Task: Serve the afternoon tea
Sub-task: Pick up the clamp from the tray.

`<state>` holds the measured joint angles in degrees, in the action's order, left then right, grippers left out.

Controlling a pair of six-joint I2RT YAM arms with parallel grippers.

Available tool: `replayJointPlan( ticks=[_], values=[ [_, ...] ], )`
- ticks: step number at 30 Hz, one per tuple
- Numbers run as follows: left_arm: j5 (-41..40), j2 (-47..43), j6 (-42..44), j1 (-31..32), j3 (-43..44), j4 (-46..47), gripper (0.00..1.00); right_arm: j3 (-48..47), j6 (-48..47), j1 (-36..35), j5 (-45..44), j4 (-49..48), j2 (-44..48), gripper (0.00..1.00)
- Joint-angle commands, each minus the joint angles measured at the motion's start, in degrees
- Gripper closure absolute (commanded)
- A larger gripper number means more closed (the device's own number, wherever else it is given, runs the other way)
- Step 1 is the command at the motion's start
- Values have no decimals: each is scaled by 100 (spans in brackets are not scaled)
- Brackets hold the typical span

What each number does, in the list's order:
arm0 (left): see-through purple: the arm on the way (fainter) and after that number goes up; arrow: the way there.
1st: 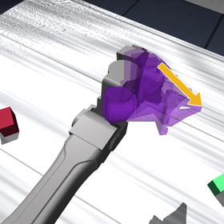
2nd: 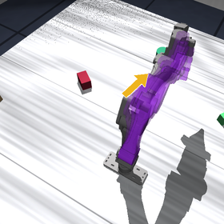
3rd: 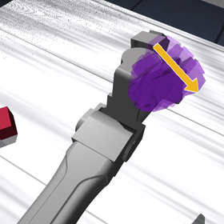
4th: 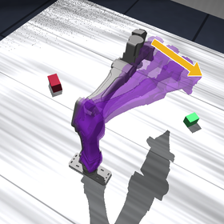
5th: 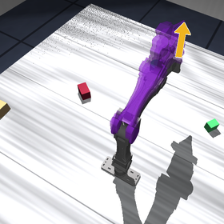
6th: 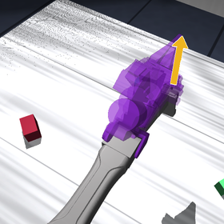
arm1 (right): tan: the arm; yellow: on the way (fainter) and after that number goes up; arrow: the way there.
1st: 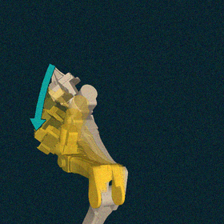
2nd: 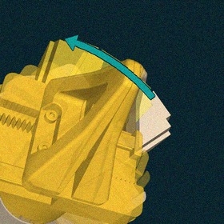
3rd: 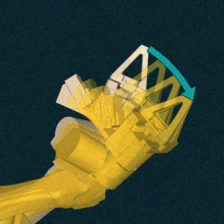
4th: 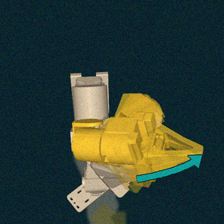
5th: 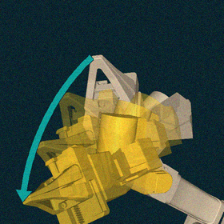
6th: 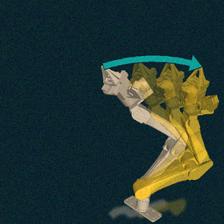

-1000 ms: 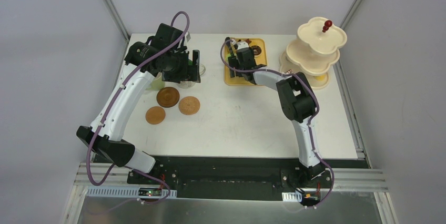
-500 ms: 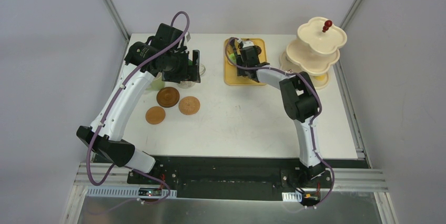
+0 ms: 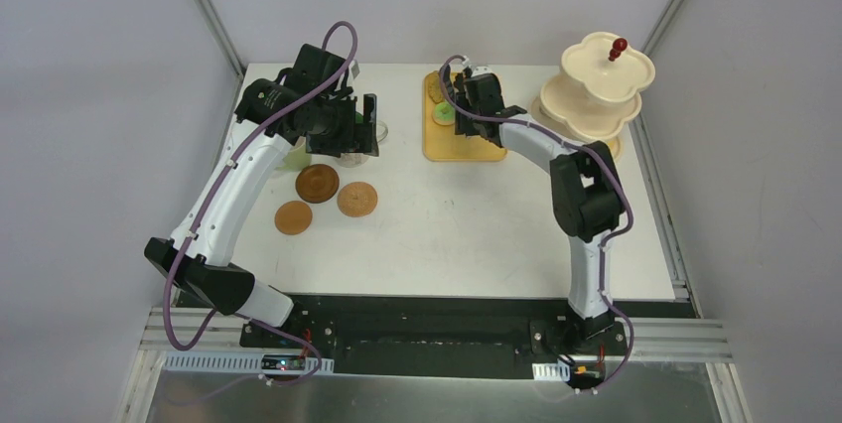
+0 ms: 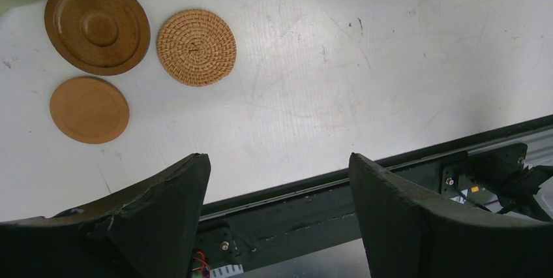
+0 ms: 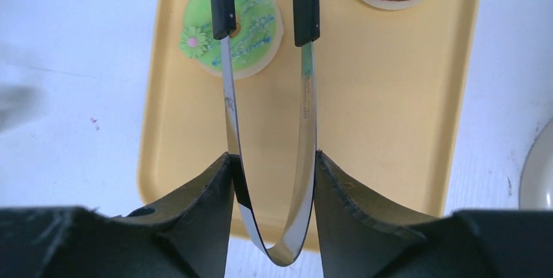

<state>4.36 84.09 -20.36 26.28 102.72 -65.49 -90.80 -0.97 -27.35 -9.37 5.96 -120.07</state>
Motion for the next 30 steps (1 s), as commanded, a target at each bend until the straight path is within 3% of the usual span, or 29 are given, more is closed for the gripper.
replayJointPlan(
  ticks=[1, 5, 10, 16, 19, 21, 26, 30],
  values=[
    [101, 34, -231, 0, 179, 10, 20, 230, 75, -7, 163, -7, 860, 72],
    [509, 144, -541, -62, 251, 253, 19, 502, -24, -5, 297, 59, 1281, 73],
    [1305, 467, -1526, -311, 424, 788, 19, 904, -63, -51, 414, 180, 1997, 73],
    [2193, 617, -3474, -388, -790, 2952, 19, 1371, 88, -293, 705, 383, 2807, 73],
    [2110, 556, -4345, -340, -1494, 4339, 19, 1562, 376, -504, 713, 543, 3151, 74],
    [1707, 595, -4409, -235, -1528, 4702, 19, 1680, 480, -663, 664, 588, 3370, 74],
    [1061, 922, -4471, -70, -1159, 4307, 23, 1909, 677, -985, 455, 658, 3747, 74],
    [755, 1023, -4799, 30, -1295, 4251, 20, 1945, 728, -1195, 366, 679, 3790, 74]
  ],
)
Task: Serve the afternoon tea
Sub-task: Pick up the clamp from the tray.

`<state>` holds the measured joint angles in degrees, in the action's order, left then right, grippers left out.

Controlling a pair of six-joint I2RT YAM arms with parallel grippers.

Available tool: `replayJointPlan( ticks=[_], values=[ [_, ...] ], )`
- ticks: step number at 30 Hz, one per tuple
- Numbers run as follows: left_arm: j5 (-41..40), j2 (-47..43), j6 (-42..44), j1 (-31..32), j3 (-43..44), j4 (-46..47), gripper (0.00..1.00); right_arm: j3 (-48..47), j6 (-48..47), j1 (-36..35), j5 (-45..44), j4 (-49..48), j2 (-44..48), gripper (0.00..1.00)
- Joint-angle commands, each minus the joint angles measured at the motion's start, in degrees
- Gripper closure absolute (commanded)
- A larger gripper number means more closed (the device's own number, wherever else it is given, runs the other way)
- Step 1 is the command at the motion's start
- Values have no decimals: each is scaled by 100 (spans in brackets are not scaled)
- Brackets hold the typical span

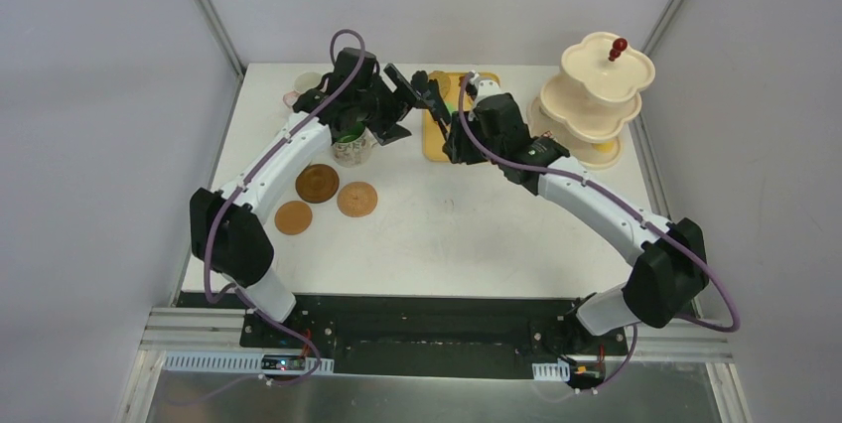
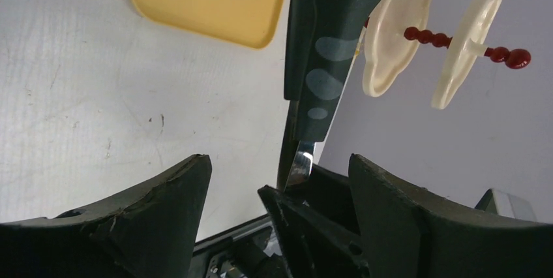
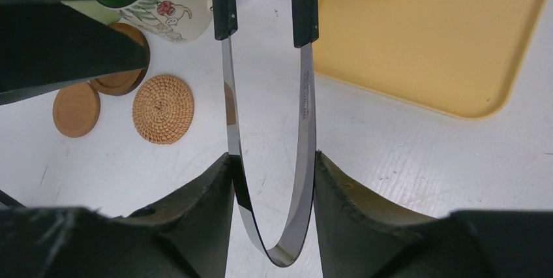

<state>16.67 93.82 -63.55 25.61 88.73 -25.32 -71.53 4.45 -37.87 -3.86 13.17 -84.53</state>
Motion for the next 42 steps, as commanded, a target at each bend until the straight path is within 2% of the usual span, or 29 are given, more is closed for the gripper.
replayJointPlan(
  ticks=[1, 5, 9, 12, 15, 18, 24, 27, 29, 31, 32, 37, 39, 42],
  values=[
    [-518, 62, -535, 114, 53, 295, 20, 6, 169, -204, -232, -30, 220, 75],
    [-676, 208, -616, 151, 111, 421, 21, -133, 65, -445, -434, 27, 126, 75],
    [-796, 334, -580, 156, 286, 221, 26, -200, -1, -621, -589, 25, 54, 76],
    [-932, 341, -639, 155, 264, -121, 32, -229, -20, -718, -643, 8, -15, 76],
    [-963, 239, -736, 155, 40, -23, 41, -284, -60, -776, -665, 16, -105, 76],
    [-978, 145, -758, 142, -110, 140, 57, -354, -61, -814, -726, 59, -186, 76],
    [-515, 100, -782, -12, -244, 571, 91, -332, 237, -828, -723, 92, -149, 70],
    [-242, 104, -787, -59, -285, 695, 100, -318, 485, -824, -821, 114, -104, 63],
    [-67, 66, -725, -79, -376, 960, 100, -338, 680, -817, -799, 136, -80, 58],
    [67, 29, -572, -99, -439, 1218, 100, -380, 964, -775, -750, 175, -70, 48],
    [101, 4, -461, -106, -450, 1323, 100, -394, 1156, -706, -657, 197, -53, 38],
    [340, -153, -301, -126, -731, 2075, 100, -244, 2323, -184, 313, 29, 46, 10],
    [356, -171, -282, -130, -745, 2089, 100, -261, 2471, -118, 638, -32, 39, 5],
    [413, -160, -400, -133, -763, 2120, 100, -466, 2663, -81, 661, 86, -70, 1]
  ],
)
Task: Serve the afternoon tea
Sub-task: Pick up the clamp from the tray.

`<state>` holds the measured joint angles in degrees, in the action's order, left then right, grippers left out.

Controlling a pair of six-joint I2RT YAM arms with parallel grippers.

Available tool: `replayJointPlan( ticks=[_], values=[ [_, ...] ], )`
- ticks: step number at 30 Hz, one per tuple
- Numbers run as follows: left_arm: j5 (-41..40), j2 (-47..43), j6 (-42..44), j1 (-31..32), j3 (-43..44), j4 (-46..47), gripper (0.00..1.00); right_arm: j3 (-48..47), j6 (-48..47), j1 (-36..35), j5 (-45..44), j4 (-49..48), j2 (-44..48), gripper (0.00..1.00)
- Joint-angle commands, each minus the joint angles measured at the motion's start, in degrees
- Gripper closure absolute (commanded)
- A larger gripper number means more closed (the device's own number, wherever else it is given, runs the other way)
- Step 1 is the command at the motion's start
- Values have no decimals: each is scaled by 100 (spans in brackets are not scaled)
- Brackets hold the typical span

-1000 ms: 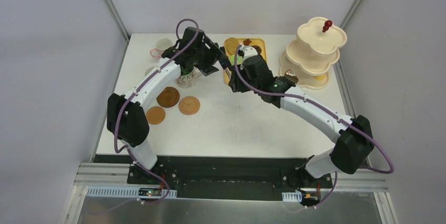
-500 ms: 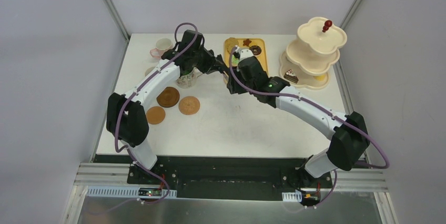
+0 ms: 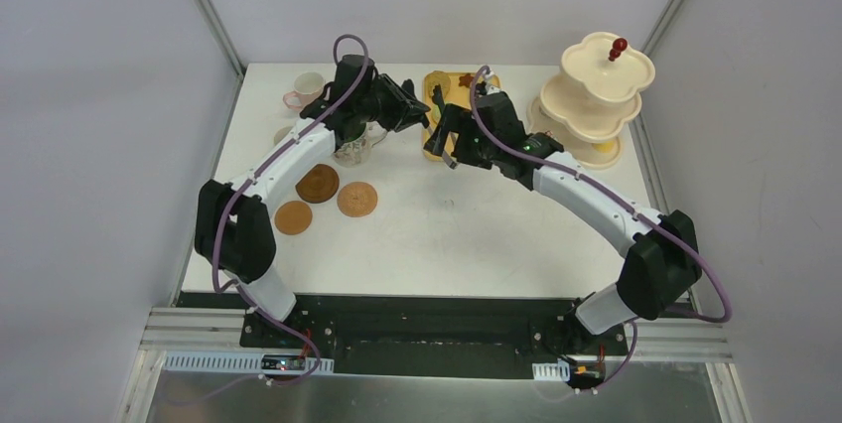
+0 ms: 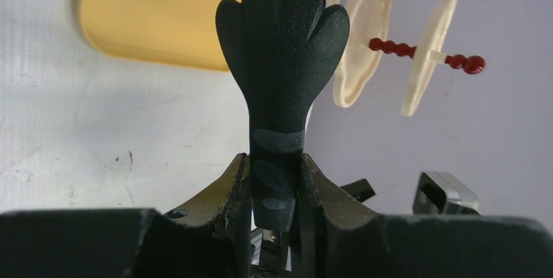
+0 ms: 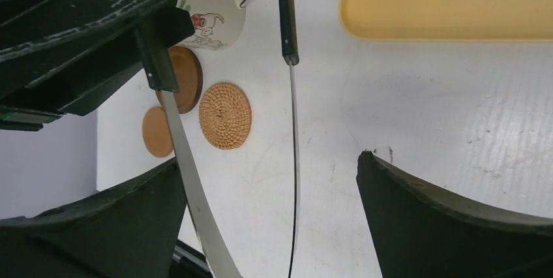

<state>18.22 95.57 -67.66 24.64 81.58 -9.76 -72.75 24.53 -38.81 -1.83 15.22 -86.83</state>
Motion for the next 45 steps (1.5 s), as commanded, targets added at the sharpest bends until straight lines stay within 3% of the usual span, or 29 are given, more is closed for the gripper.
replayJointPlan(
  ticks=[1, 4, 7, 10, 14, 16, 18, 19, 25, 30, 38, 45],
  values=[
    [293, -345, -79, -38, -102, 652, 100, -413, 832, 40, 371, -26, 127, 1],
    [415, -380, -327, -46, -351, 1145, 100, -430, 1553, 297, 661, 19, 74, 1],
    [478, -363, -347, -47, -429, 1368, 100, -96, 2244, 567, 1510, -638, 112, 2],
    [471, -370, -336, -71, -458, 1369, 100, 384, 2748, 758, 1934, -1455, 291, 11],
    [434, -388, -302, -116, -416, 1248, 100, 520, 2833, 905, 2128, -1496, 322, 17],
    [416, -389, -373, -131, -415, 1164, 100, 477, 2595, 899, 2173, -1497, 304, 15],
    [412, -376, -458, -135, -386, 1020, 100, 282, 2077, 782, 2033, -1360, 293, 2],
    [399, -373, -473, -137, -366, 1005, 100, 161, 1768, 702, 1912, -1190, 279, 1],
    [390, -373, -510, -142, -319, 698, 100, -700, 272, 218, 1012, -144, -72, 0],
    [392, -369, -538, -144, -301, 697, 100, -1296, -363, 17, 404, 461, -448, 1],
    [394, -338, -538, -144, -257, 665, 100, -1580, -614, -107, -299, 680, -545, 16],
    [413, -271, -530, -144, -161, 642, 100, -1712, -452, -103, -157, 652, -692, 29]
  ],
)
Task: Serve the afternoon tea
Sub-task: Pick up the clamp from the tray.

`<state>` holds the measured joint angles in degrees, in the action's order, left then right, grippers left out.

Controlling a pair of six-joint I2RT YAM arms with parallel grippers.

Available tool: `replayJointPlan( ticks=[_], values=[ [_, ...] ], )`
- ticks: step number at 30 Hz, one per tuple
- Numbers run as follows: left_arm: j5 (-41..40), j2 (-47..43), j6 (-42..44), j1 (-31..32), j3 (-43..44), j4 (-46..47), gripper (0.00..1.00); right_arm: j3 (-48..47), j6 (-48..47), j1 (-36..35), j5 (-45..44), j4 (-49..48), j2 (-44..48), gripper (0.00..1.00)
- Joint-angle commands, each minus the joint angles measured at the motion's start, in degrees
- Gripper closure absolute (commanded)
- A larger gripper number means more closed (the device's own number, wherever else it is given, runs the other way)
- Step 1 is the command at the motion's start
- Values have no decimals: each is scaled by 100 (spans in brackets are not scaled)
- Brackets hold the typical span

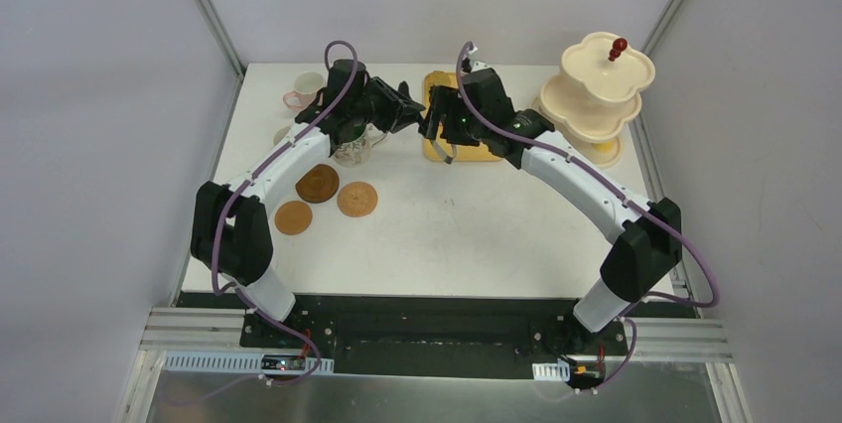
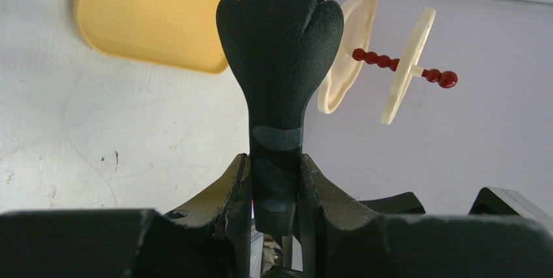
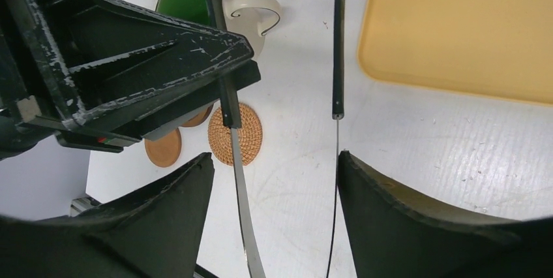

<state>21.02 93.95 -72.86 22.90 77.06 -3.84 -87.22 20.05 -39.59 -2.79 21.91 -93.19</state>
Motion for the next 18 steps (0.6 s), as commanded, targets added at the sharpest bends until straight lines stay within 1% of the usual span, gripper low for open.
replayJointPlan(
  ticks=[1, 4, 6, 15, 18],
  values=[
    [137, -101, -2, 31, 311, 48, 100, -261, 25, -27, -22, -31, -58, 29],
    [147, -80, 8, 31, 341, 48, 100, -258, 40, -23, 66, -20, -92, 26],
    [156, -72, 9, 31, 345, 47, 100, -260, 50, -23, 78, 6, -112, 26],
    [193, -46, -67, 31, 328, 40, 100, -201, 87, -27, 21, -108, -50, 37],
    [184, -50, -70, 31, 328, -22, 100, -166, 116, -22, 5, -150, -20, 39]
  ],
)
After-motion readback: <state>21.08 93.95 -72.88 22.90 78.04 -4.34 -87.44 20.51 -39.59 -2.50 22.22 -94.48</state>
